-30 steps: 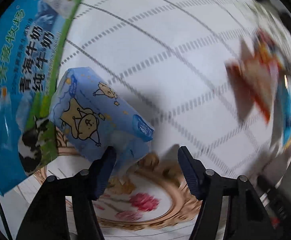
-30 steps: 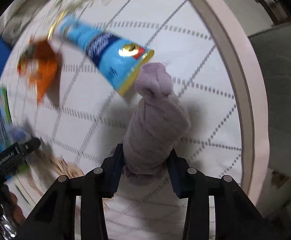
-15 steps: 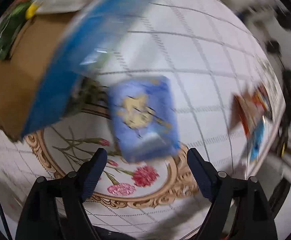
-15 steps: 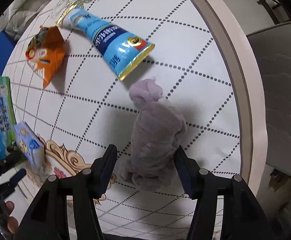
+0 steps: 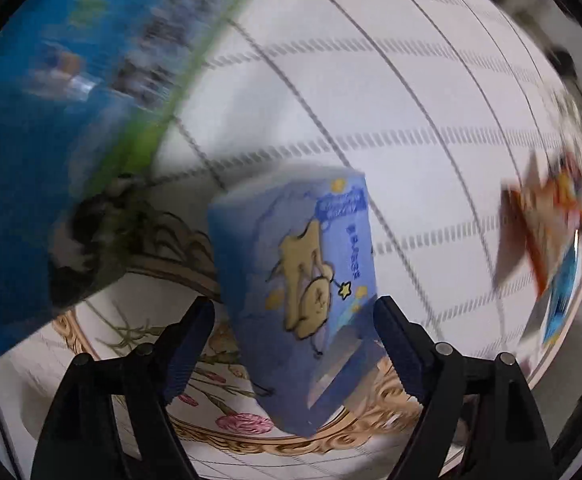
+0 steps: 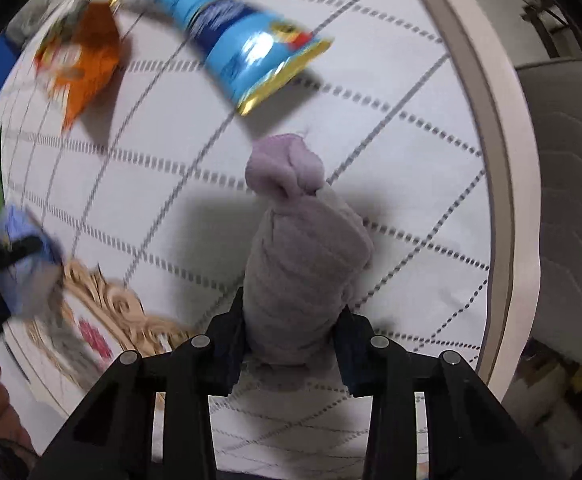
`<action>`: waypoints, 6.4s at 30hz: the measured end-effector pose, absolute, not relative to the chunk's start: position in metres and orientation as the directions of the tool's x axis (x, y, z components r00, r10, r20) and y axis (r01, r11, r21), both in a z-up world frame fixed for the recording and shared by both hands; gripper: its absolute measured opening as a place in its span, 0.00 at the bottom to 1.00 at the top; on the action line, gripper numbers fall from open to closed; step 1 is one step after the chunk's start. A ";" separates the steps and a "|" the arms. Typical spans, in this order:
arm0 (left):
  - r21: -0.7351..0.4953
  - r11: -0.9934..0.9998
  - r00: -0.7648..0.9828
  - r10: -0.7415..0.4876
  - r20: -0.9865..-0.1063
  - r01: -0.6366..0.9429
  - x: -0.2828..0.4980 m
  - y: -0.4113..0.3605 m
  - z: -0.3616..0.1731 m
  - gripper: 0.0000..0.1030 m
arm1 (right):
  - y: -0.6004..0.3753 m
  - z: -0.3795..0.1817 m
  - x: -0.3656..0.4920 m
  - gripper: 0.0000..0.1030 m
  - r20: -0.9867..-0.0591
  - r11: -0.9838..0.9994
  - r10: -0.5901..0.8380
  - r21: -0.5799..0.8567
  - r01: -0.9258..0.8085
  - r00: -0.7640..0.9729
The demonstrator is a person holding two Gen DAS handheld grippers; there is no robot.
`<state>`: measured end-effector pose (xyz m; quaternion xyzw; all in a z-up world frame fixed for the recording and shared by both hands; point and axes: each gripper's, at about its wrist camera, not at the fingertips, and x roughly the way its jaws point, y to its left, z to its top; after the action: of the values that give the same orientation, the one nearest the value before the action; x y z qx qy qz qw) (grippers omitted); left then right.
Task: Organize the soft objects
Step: 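Grasp the blue tissue pack with the left tool while the right tool grasps the purple sock, then carry the tissue pack and sock into the box and open both tools, then move both tools back toward the last two items on the table, then grasp the panda snack bag with the left tool while the right tool grasps the blue tube, then lower the panda bag and blue tube into the box and open both tools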
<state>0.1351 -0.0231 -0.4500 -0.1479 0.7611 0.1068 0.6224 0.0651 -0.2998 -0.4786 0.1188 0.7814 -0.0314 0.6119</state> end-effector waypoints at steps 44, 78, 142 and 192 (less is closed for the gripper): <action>-0.172 0.985 -0.043 -0.174 -0.984 -0.030 0.081 -0.065 -0.344 0.32 | -0.256 -0.388 0.021 0.39 -0.972 0.957 0.227 0.211 0.197 -0.058; -0.161 0.985 -0.292 -0.170 -0.941 -0.055 0.185 0.249 -0.399 0.43 | 0.144 -0.391 0.164 0.41 -0.926 0.912 0.357 0.374 -0.166 -0.124; -0.075 0.921 -0.036 -0.067 -0.997 0.383 0.246 -0.133 -0.381 0.99 | -0.308 -0.333 0.178 1.00 -0.991 0.994 0.003 0.017 0.108 0.134; -0.142 0.990 -0.009 -0.142 -0.990 0.012 0.229 0.133 -0.293 0.33 | -0.048 -0.320 0.137 0.16 -0.856 0.848 0.516 0.517 0.117 0.043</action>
<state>0.2287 0.1331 -0.2931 -0.0459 0.7081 -0.0546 0.7025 0.1372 -0.0482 -0.3204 0.2340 0.6763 0.1459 0.6830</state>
